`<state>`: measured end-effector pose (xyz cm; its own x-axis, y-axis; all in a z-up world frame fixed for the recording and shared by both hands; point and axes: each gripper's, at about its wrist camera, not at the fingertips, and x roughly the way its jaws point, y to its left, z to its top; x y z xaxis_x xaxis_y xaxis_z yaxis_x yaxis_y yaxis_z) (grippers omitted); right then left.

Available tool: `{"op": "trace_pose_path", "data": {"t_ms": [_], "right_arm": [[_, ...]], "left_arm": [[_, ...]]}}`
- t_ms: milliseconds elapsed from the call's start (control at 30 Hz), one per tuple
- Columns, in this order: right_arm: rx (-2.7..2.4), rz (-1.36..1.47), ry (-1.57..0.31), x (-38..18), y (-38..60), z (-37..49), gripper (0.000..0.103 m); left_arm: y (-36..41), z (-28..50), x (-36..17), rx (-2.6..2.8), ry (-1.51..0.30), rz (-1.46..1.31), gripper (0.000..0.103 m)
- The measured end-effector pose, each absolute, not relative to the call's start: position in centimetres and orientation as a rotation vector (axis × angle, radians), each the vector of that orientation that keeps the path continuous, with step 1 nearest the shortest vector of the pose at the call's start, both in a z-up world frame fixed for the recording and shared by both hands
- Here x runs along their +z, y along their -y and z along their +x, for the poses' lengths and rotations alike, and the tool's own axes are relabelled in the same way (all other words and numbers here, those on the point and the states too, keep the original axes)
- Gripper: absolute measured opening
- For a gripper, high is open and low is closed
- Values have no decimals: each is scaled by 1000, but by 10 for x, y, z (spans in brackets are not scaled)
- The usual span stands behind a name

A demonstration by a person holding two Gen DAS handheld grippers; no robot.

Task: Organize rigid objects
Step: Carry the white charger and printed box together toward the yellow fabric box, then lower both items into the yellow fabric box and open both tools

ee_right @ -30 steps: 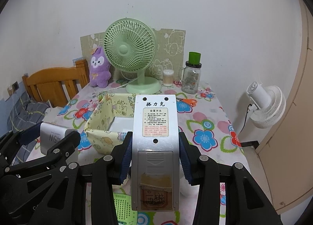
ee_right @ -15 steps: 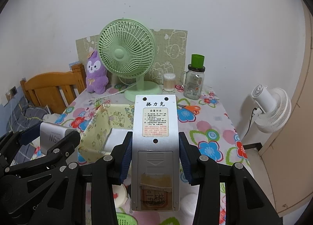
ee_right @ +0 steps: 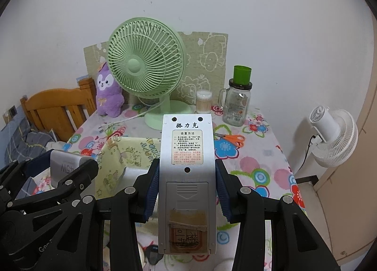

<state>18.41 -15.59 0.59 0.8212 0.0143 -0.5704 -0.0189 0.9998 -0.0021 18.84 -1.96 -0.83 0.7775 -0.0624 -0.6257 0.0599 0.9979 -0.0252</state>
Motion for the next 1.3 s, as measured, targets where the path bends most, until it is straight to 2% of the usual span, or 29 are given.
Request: {"op": "trace_pose_path", "data": {"t_ms": [500, 1033, 1300], "right_arm": [[27, 9, -654, -15, 160, 237, 47], [102, 13, -772, -50, 146, 265, 47], [106, 9, -770, -50, 142, 267, 48]], "left_arm": [[22, 233, -42, -61, -759, -10, 73], [41, 243, -71, -118, -827, 46, 74], [44, 246, -74, -125, -828, 37, 77]]}}
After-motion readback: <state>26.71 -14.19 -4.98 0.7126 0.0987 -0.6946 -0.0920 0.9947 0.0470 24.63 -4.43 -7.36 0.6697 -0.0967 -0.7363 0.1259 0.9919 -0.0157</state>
